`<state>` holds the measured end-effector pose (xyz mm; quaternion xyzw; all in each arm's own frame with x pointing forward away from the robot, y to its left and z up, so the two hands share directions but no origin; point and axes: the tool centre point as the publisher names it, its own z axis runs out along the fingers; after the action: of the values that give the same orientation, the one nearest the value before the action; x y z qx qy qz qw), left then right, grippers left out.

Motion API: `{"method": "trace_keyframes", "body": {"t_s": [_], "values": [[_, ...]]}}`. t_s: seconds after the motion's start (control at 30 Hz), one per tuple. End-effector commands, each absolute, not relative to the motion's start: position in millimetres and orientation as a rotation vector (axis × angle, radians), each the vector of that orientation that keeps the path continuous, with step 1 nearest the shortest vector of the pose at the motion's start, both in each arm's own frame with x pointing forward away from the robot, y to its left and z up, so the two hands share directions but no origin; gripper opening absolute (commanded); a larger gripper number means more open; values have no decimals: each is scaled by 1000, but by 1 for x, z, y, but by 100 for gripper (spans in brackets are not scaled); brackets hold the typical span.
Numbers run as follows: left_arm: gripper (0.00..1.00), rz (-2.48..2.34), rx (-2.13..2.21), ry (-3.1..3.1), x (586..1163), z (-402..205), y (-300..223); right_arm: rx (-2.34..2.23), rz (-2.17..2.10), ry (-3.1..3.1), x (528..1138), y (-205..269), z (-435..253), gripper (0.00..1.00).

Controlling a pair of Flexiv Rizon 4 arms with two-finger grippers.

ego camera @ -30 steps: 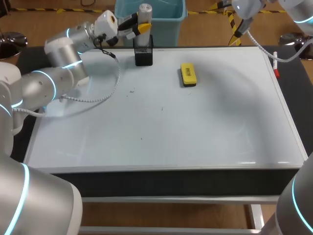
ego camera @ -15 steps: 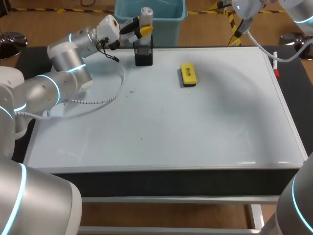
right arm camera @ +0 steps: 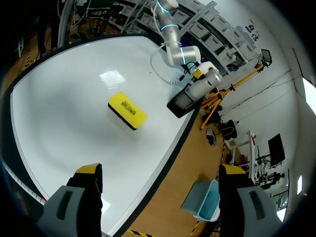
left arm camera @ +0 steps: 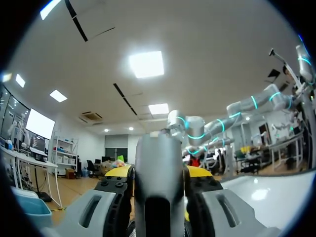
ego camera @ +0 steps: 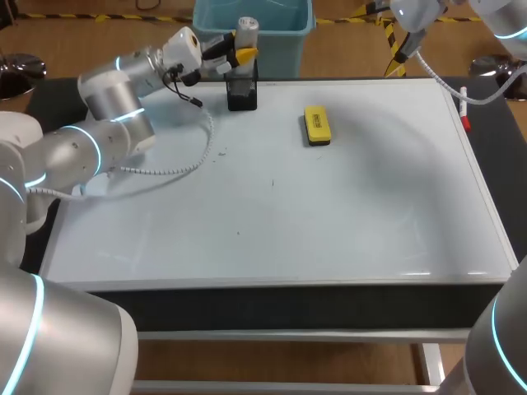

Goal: Pick up the inspection probe, press it on each red-marked spot on the whiteboard one by one, put down the probe, pick up the eraser, and wipe off all the red marks.

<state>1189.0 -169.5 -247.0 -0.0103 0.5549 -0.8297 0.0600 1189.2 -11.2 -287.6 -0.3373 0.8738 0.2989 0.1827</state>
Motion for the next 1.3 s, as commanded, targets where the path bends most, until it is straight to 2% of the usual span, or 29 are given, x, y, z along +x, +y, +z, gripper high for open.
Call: {"method": "trace_keyframes", "body": {"t_s": [0.03,0.67,1.3], "values": [[100,-2571,203,1757,1195,-243,-166,-956,837,2469,1189,-11,-287,100],[100,-2462,148,1853,1185,-218,-156,-956,837,2469,1189,-11,-287,100],[100,-2109,-330,2075,1156,-214,-128,-956,837,2469,1189,-11,-287,100]]}}
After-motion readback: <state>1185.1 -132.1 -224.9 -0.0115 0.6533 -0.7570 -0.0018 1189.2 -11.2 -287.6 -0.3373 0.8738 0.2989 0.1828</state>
